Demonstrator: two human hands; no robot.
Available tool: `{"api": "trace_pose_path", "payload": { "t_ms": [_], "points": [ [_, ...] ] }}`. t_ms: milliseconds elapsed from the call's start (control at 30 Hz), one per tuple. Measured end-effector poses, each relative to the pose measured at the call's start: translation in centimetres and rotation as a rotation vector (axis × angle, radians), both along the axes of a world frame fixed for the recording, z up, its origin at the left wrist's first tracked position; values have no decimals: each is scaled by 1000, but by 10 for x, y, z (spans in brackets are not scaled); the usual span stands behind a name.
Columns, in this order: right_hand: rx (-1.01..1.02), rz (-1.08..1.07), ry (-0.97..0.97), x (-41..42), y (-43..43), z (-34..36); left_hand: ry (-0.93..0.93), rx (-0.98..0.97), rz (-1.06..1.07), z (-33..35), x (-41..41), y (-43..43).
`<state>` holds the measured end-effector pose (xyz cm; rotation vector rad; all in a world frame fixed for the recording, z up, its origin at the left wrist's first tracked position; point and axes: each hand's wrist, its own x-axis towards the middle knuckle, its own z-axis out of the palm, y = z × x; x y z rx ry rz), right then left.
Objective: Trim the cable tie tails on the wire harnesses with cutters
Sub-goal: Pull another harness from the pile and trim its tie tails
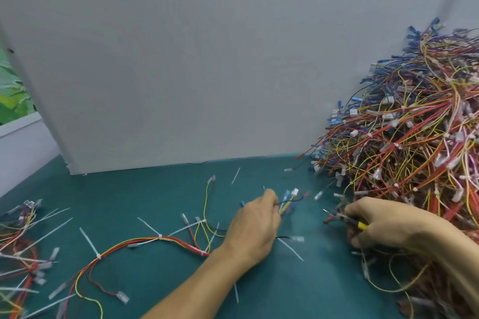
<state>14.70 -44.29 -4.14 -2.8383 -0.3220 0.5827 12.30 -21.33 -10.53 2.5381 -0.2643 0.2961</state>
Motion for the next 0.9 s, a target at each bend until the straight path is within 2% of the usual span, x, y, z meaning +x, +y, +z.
{"api": "trace_pose_path", "payload": {
  "t_ms": [100,167,233,300,367,433,600,667,733,900],
  "points": [
    [31,-17,-44,-1,0,1,47,269,-55,-2,-6,10],
    [129,-50,-158,-2,5,3,48,420,-167,-2,-15,13],
    [177,-63,-277,-6,16,6,-42,377,-239,-1,-27,18],
    [153,-48,-355,-13,30,7,-135,239,-232,6,-44,24],
    [104,-11,-393,-22,48,3,-210,117,-123,14,-61,36],
    [88,41,-407,-32,67,-5,-167,54,86,21,-74,58],
    [224,258,-360,-51,116,-36,283,294,588,21,-83,137],
    [258,315,-319,-51,131,-49,433,363,688,15,-81,163],
    [236,334,-290,-48,141,-59,499,415,763,9,-76,185],
    [194,426,-329,-40,135,-64,484,367,815,9,-53,206]
  ]
}}
